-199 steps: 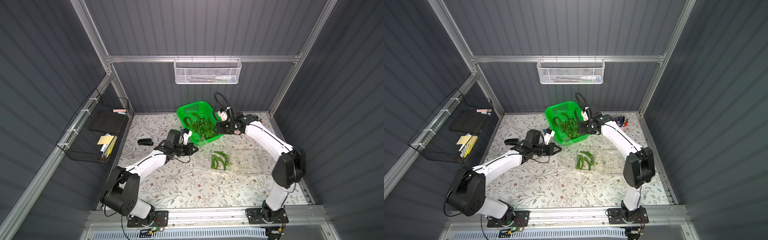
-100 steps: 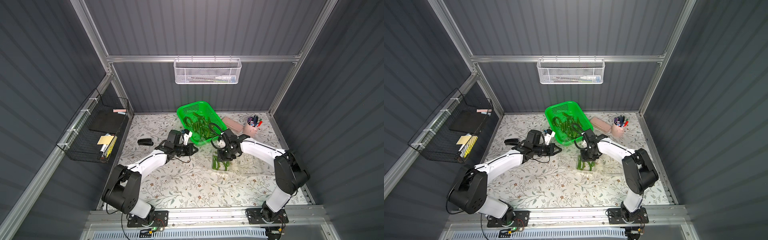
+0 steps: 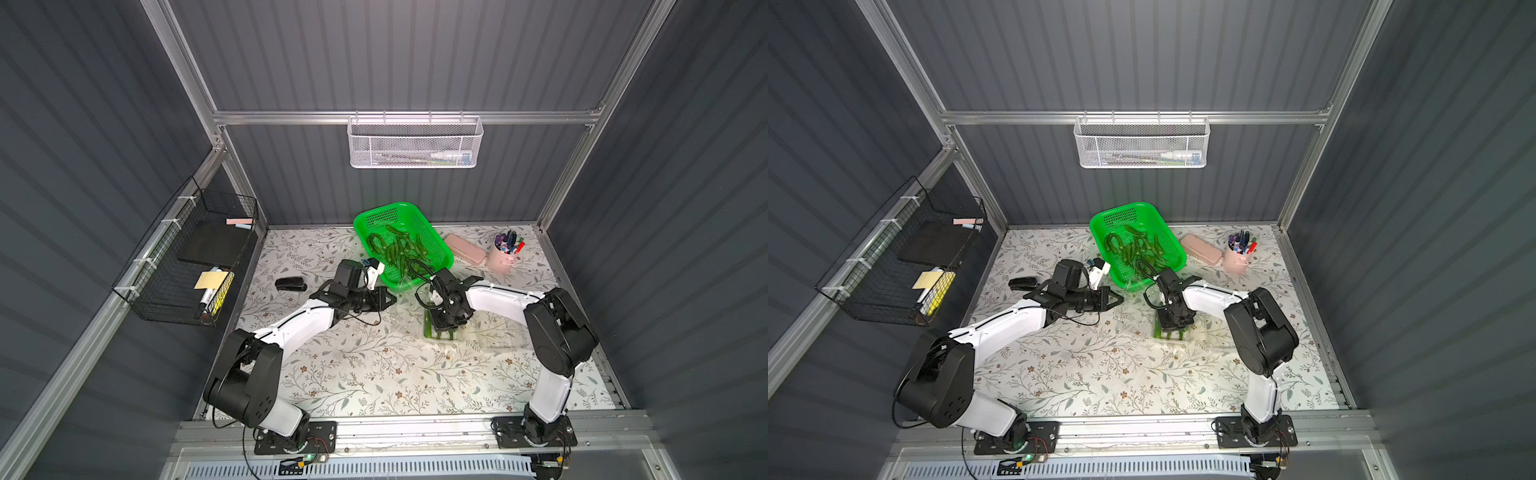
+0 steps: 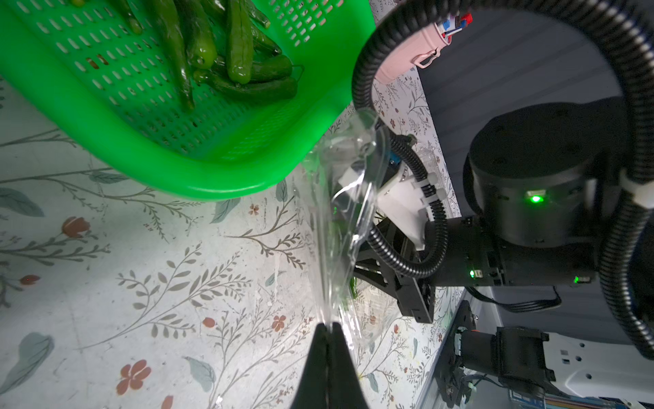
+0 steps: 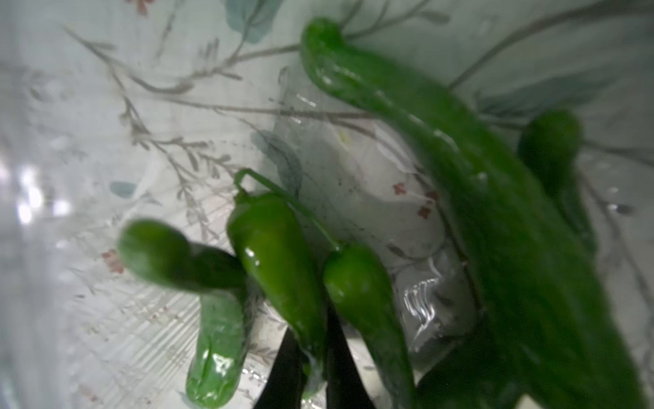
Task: Take small green peppers out of containers
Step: Pick up the green pepper from the packing box, then place the green pepper in the basket.
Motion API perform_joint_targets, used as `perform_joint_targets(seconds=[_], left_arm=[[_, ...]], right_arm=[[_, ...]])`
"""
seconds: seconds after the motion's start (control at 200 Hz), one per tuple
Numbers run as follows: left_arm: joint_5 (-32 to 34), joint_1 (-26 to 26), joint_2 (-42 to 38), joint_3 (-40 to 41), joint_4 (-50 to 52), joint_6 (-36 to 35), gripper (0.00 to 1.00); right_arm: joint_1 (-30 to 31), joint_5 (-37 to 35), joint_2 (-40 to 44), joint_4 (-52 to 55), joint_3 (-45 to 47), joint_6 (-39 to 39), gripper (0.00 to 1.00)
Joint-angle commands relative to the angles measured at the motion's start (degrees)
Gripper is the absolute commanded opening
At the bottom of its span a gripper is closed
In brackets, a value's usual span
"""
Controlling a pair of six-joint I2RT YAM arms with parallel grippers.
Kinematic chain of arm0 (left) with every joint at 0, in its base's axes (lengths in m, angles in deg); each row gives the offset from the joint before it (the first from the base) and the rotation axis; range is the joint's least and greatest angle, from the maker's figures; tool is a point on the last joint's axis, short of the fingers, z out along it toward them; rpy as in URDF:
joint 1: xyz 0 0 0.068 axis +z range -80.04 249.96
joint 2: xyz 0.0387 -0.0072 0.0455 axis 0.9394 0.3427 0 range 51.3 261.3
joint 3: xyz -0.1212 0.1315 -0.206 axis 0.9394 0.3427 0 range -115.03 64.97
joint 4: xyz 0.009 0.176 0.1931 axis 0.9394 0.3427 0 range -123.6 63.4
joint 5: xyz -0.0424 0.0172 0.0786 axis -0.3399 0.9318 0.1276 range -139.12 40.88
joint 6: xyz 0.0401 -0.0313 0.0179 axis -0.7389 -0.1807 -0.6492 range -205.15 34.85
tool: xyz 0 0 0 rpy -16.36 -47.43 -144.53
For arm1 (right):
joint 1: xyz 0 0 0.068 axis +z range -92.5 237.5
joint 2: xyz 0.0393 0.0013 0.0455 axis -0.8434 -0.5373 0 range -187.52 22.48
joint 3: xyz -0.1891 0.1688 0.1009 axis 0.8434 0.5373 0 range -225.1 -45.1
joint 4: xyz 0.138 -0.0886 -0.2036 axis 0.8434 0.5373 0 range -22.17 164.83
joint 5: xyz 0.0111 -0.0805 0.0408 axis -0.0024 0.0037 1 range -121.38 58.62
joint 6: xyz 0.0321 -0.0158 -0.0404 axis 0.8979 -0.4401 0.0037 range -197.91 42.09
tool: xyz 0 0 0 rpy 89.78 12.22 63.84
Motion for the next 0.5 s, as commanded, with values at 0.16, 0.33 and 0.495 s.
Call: perform_joint_targets(seconds=[0.16, 0.33, 0.495], left_arm=[[-0.37, 0.43, 0.52, -1.75, 1.43, -1.64, 0.0], [-0.28, 0.43, 0.34, -1.48, 0.91, -1.34, 0.0], [-0.36, 0.43, 0.25, -1.15, 0.48, -1.03, 0.0]], right_arm=[[0.12, -3.14, 11.47, 1.35, -0.49, 1.96, 0.06], [-0.25, -5.07, 14.19, 0.96, -7.05, -1.03, 0.06], [-1.86, -4.47, 5.65, -6.03, -21.9, -3.87, 0.06]])
